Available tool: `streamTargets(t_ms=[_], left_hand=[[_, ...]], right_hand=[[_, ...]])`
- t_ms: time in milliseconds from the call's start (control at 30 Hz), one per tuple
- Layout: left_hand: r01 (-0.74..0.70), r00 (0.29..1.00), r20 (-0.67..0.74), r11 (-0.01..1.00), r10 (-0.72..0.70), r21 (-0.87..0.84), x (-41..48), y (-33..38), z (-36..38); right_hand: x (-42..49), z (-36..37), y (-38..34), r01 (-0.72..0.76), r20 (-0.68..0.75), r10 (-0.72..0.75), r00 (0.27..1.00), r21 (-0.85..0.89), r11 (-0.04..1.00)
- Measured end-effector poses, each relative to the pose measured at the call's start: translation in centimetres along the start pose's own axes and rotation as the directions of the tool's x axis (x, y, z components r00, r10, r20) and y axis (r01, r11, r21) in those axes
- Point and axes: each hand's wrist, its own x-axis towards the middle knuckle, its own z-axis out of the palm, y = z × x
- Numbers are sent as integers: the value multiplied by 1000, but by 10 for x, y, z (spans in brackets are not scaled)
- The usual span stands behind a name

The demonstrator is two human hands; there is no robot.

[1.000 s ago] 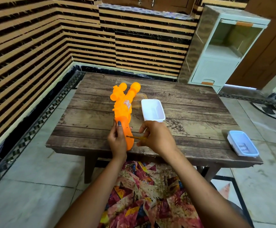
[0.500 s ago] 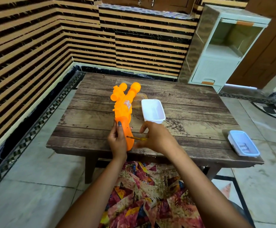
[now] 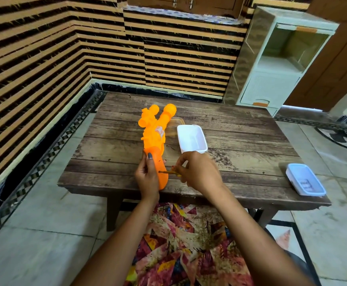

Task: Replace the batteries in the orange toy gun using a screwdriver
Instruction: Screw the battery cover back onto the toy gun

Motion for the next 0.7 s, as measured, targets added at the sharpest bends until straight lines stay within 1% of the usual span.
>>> streamTargets(t_ms=[167, 200, 300, 367, 500, 600, 633, 700], left_hand=[[7, 1000, -9, 1000, -7, -4, 0, 0, 0], [4, 1000, -6, 1000, -4, 2, 0, 0, -1], [-3, 1000, 8, 1000, 3, 11, 0, -1, -1], [-2, 1000, 13, 1000, 2, 10, 0, 0, -2], [-10, 1000, 15, 1000, 10, 8, -1, 0, -2], [12, 1000, 3, 1000, -12, -6, 0, 0, -1], [16, 1000, 3, 1000, -16, -7, 0, 0, -2], [19, 1000, 7, 1000, -19, -4, -1, 0, -2]], right_hand=[[-1, -5, 0, 13, 128, -19, 992, 48, 999], [-2, -5, 1, 22, 118, -28, 993, 48, 999], [-3, -2, 3, 50, -38, -49, 998, 39, 998], [-2, 0, 2, 33, -82, -30, 996, 40, 999], [0, 1, 1, 15, -23, -15, 1000, 15, 1000], [-2, -5, -1, 24, 87, -25, 996, 20, 1000], [-3, -6, -1, 33, 96, -35, 995, 13, 999], [-4, -4, 0, 44, 26, -44, 999, -2, 999]])
